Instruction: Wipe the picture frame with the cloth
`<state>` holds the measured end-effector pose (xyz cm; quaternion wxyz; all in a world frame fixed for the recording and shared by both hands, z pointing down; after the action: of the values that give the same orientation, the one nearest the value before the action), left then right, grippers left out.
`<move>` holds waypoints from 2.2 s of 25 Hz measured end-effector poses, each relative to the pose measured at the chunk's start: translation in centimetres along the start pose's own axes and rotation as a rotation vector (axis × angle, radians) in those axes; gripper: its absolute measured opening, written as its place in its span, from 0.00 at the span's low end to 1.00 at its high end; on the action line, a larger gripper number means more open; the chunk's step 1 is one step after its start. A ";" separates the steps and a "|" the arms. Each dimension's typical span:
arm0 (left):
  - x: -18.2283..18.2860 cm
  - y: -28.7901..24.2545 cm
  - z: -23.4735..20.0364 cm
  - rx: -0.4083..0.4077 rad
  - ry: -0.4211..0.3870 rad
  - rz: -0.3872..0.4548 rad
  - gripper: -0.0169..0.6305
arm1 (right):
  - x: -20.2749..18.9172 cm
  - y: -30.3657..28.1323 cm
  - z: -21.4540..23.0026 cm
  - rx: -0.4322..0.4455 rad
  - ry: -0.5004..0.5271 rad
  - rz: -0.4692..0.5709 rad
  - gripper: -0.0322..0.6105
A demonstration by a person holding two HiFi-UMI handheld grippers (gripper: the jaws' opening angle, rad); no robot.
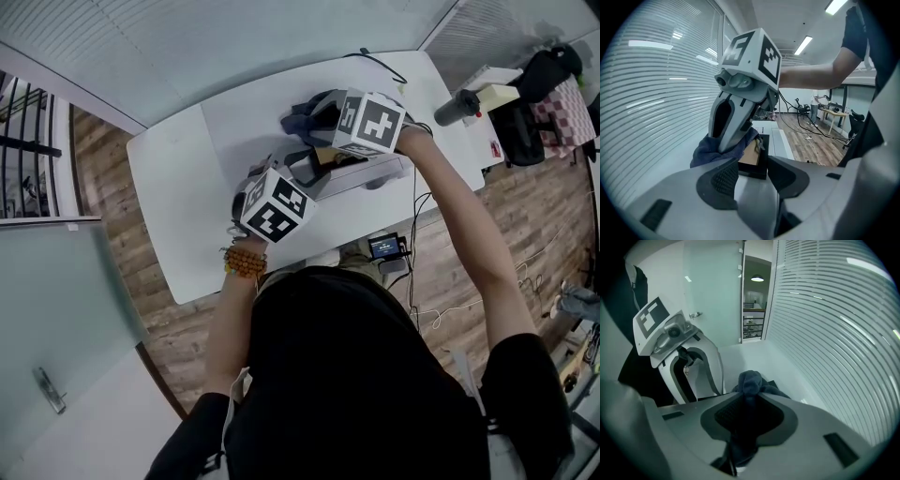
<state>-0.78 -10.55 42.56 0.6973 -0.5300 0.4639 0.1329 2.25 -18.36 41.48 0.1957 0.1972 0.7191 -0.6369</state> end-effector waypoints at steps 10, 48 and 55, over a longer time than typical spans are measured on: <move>0.1 -0.1 0.2 0.009 -0.008 0.004 0.33 | -0.8 0.8 -2.5 0.047 0.017 -0.013 0.13; 0.0 -0.2 -0.3 -0.024 0.025 -0.018 0.32 | -4.0 1.6 3.7 -0.268 -0.032 -0.039 0.17; 0.0 -0.2 -0.6 -0.026 0.037 -0.030 0.32 | -3.9 1.1 3.0 -0.256 -0.031 -0.024 0.16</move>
<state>-0.97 -11.14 42.64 0.6838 -0.5481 0.4669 0.1187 6.24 -21.37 42.30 0.2229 0.1522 0.7938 -0.5450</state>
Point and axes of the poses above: the fingertips, and each gripper's own axes: y backward along the fingers, z to its right, x out of its top, the point moved 5 cm from there along y, backward along the fingers, and after that the axes turned 5 degrees about y, right-handed, at the moved point
